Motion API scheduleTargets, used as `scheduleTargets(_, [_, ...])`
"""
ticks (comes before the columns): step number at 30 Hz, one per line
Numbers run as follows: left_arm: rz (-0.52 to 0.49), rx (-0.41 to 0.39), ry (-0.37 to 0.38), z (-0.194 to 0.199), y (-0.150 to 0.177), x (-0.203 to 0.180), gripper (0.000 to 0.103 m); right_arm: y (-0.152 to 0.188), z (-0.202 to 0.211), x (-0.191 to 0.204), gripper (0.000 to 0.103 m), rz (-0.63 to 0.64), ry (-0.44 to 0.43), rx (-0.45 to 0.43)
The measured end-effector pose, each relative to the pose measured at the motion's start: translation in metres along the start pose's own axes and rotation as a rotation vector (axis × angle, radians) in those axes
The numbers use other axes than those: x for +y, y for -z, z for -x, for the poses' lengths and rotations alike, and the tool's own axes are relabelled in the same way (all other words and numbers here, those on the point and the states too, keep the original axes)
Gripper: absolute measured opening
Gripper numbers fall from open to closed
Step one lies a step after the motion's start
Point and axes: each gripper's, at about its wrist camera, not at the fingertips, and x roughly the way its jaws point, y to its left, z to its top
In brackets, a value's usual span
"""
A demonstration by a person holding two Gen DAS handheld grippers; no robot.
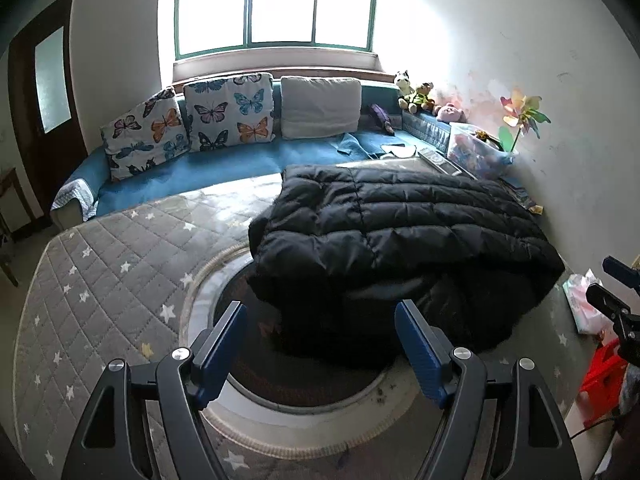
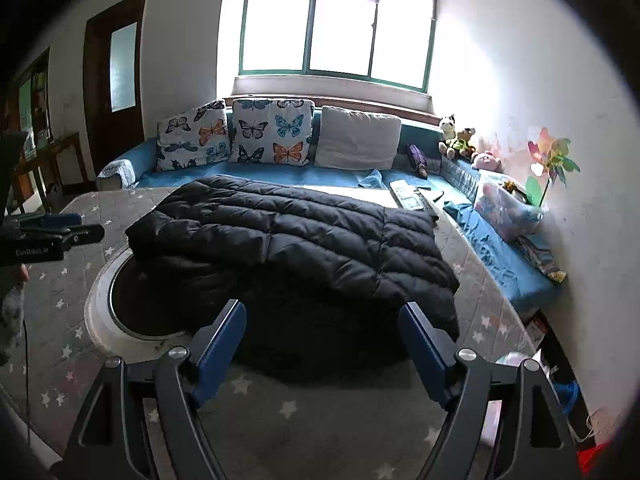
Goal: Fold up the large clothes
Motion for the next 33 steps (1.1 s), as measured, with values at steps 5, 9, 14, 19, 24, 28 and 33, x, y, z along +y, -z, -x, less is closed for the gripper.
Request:
scheduleTargets(5, [-0.017, 0.015, -0.001, 0.002, 0.013, -0.004, 0.081, 0.013, 0.001, 0.001, 0.087, -0.073, -0.003, 0.016])
scheduleTargets(9, [-0.016, 0.015, 0.006, 0.004, 0.022, -0.003, 0.081, 0.02, -0.002, 0.0, 0.087, -0.121, 0.002, 0.041])
scheduleTargets(14, [-0.015, 0.02, 0.008, 0.005, 0.032, -0.005, 0.081, 0.025, -0.003, 0.001, 0.087, -0.122, 0.049, 0.049])
scheduleTargets(19, [-0.025, 0.015, -0.009, 0.005, 0.038, -0.011, 0.081, 0.027, -0.005, 0.001, 0.087, -0.128, 0.054, 0.053])
scheduleTargets(24, [-0.018, 0.028, -0.003, 0.001, 0.043, -0.015, 0.081, 0.031, -0.012, 0.002, 0.087, -0.127, 0.064, 0.077])
scheduleTargets(28, [-0.031, 0.039, -0.016, -0.006, 0.046, -0.019, 0.081, 0.035, -0.017, 0.003, 0.087, -0.132, 0.081, 0.089])
scheduleTargets(33, [-0.04, 0.051, -0.014, -0.012, 0.049, -0.021, 0.081, 0.038, -0.021, 0.005, 0.087, -0.128, 0.087, 0.106])
